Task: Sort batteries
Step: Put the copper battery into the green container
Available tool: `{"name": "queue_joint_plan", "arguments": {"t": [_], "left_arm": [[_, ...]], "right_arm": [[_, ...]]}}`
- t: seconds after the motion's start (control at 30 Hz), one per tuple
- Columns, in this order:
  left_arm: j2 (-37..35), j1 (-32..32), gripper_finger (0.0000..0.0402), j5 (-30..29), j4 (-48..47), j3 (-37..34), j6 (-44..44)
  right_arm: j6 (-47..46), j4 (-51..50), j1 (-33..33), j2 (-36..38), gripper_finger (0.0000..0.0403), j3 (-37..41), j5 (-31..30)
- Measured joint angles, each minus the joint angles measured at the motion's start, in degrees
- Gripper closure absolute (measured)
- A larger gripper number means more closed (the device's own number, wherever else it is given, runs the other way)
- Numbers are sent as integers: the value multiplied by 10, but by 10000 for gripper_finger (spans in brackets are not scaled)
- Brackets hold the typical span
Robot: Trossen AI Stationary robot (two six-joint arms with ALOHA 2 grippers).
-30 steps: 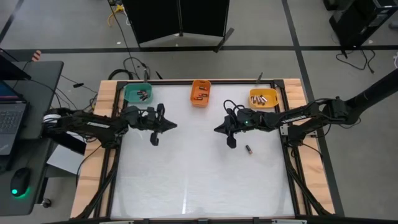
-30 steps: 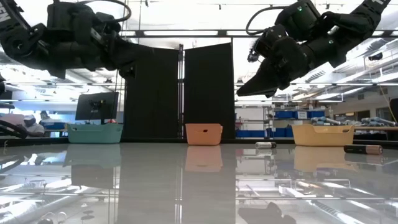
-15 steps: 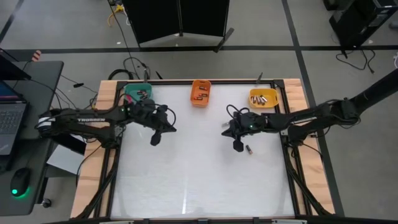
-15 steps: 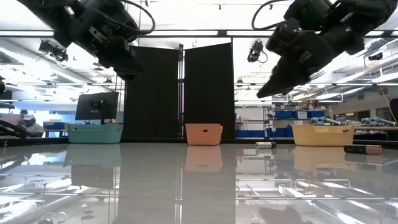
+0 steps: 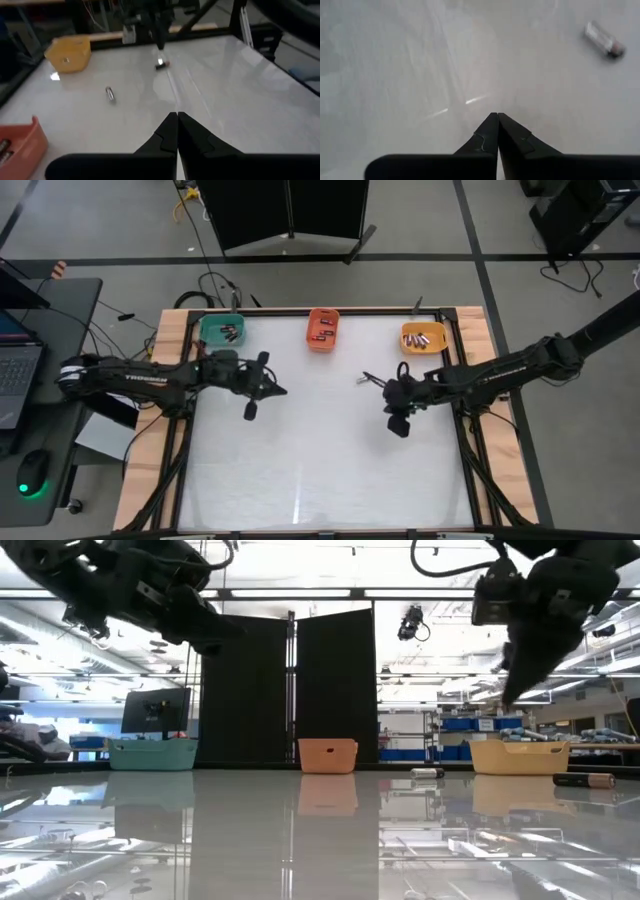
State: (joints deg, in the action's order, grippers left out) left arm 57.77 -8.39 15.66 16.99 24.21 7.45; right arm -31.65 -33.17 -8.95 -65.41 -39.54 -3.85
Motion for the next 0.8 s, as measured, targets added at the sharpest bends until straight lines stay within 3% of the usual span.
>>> {"name": "queue_joint_plan", "arguments": {"t": [0.13, 0.33, 0.53, 0.8], "left_arm": [[-38, 1, 389, -15, 46, -34, -5], [-132, 1, 390, -38, 36, -59, -16], [-228, 1, 390, -55, 4, -88, -17], [-296, 1, 390, -65, 1, -126, -39]], "right_arm": [[-100, -47, -16, 0, 363, -8, 13], [-237, -114, -26, -1, 328, -8, 52], [-332, -153, -69, -1, 285, 4, 53], [-427, -136, -126, -1, 241, 39, -14]]}}
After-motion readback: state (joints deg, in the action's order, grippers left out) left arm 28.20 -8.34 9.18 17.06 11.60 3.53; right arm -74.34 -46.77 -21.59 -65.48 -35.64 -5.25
